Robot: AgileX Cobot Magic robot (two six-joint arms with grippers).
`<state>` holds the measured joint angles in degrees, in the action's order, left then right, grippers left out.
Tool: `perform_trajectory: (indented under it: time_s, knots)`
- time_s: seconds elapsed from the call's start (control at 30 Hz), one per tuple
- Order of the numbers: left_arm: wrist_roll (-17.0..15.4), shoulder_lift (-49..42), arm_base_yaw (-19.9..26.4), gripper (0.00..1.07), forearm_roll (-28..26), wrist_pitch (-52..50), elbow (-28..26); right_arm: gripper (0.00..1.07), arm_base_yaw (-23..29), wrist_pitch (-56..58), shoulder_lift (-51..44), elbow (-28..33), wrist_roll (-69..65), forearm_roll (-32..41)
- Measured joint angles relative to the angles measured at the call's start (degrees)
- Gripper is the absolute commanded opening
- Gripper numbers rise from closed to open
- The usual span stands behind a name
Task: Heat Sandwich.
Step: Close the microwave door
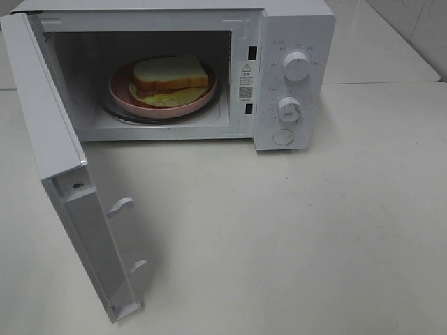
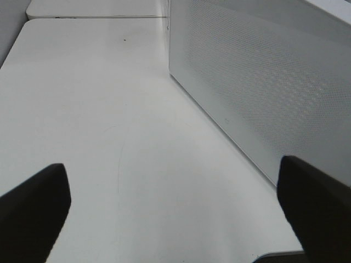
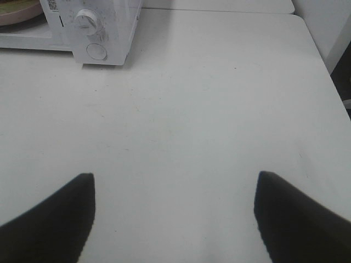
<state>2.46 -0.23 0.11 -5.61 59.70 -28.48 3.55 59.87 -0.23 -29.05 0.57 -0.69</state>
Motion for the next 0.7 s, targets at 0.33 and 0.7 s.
perform_trajectory:
  time_s: [0.33,0.7]
  knots:
    - [0.0,1.5,0.0,0.92,0.4,-4.4,-1.3,0.76,0.0,0.0,0.0,0.0,0.0,0.0]
    - [0.0,12.2,0.0,0.42,0.4,-13.7,-1.3,0.76,0.0,0.0,0.0,0.0,0.0,0.0]
